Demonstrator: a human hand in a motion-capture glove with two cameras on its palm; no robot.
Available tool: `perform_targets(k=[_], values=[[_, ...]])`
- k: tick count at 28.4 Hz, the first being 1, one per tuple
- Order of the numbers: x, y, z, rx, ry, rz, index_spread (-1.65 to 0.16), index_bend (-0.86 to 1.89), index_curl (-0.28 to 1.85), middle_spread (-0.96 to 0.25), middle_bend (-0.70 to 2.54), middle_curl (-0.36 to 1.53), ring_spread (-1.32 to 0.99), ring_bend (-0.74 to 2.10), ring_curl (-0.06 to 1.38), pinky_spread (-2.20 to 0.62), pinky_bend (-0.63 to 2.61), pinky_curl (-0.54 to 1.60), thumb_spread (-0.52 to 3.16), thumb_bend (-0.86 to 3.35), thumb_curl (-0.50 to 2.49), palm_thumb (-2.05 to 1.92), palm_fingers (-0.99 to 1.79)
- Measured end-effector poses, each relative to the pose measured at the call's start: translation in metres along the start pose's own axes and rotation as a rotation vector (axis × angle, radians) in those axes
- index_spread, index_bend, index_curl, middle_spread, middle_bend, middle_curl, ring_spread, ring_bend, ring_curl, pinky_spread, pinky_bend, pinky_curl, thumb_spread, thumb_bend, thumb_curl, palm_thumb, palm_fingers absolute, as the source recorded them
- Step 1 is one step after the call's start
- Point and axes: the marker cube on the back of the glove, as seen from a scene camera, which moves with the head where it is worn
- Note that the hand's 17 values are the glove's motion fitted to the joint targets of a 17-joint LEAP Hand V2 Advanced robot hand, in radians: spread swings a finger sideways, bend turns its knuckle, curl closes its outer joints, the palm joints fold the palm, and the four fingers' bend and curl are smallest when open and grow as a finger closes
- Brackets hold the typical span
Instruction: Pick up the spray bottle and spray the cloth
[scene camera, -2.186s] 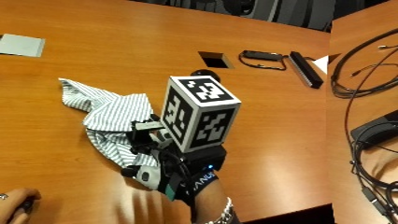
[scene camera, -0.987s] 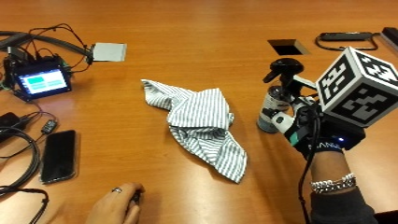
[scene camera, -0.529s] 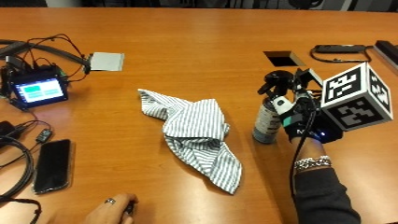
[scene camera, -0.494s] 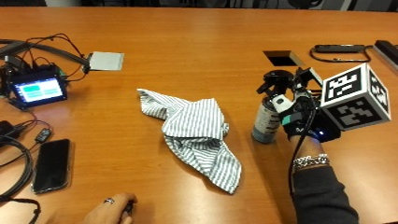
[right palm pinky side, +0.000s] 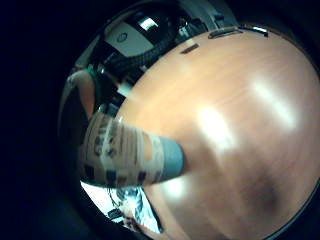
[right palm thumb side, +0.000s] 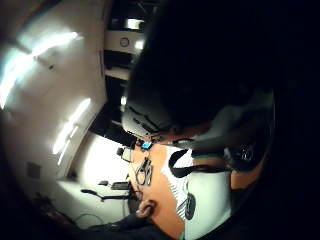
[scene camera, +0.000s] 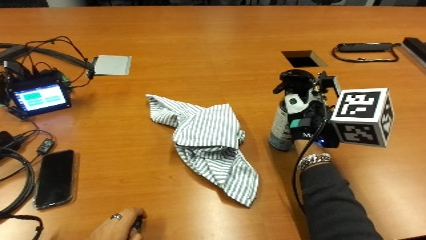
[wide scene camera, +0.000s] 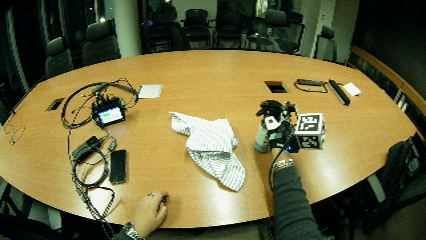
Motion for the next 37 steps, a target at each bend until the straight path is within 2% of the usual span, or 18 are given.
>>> perform_targets(k=[5,9,13,20,26,37], values=[[0.011,-0.008,0.005,0.092,-0.058,-0.123,-0.29,0.24,0.38,-0.15,0.34,0.41,-0.13,0.46,0.37,0.06,0.18,0.28,1.11,0.04,0.37,0.78,1.17],[0.011,-0.006,-0.002,0.176,-0.047,-0.164,-0.28,0.17,0.39,-0.16,0.33,0.42,-0.15,0.50,0.40,-0.07,0.34,0.33,1.14,0.01,0.38,0.77,1.32],[0.010,-0.006,-0.003,0.209,-0.026,-0.184,-0.27,0.17,0.40,-0.16,0.36,0.44,-0.15,0.52,0.41,-0.12,0.36,0.35,1.17,0.00,0.39,0.77,1.33],[0.018,-0.004,-0.027,0.170,0.155,-0.293,-0.26,0.18,0.42,-0.15,0.41,0.46,-0.14,0.56,0.43,-0.16,0.39,0.36,1.22,-0.01,0.40,0.79,1.34],[-0.022,-0.019,-0.039,0.144,0.364,-0.500,-0.25,0.19,0.44,-0.15,0.43,0.47,-0.14,0.58,0.44,-0.18,0.40,0.37,1.21,-0.01,0.42,0.80,1.34],[-0.077,-0.026,-0.022,0.011,0.679,-0.843,-0.26,0.20,0.47,-0.15,0.46,0.48,-0.14,0.61,0.44,-0.20,0.41,0.38,1.14,-0.02,0.46,0.78,1.35]])
